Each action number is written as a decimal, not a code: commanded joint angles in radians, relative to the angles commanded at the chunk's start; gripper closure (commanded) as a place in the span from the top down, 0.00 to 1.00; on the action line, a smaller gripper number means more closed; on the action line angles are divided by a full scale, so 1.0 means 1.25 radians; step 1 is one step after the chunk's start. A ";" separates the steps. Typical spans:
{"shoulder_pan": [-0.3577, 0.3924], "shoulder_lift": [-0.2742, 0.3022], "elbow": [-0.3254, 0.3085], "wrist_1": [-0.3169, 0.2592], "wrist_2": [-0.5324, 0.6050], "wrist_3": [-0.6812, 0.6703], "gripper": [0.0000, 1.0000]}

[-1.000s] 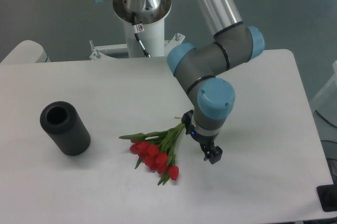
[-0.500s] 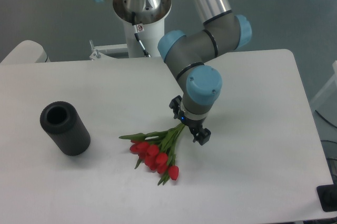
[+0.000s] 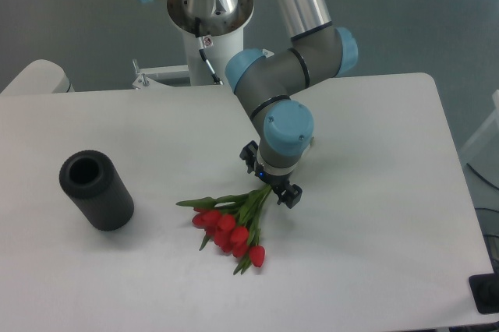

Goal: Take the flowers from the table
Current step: 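Move the gripper over the tulip stems and lower toward them, then close the gripper around the green tulip stems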

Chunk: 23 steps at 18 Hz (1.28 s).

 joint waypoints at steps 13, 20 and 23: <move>-0.033 -0.020 0.002 0.040 0.002 -0.133 0.24; -0.026 -0.010 0.035 0.033 0.001 -0.124 0.04; -0.023 -0.010 0.061 0.029 0.001 -0.123 0.02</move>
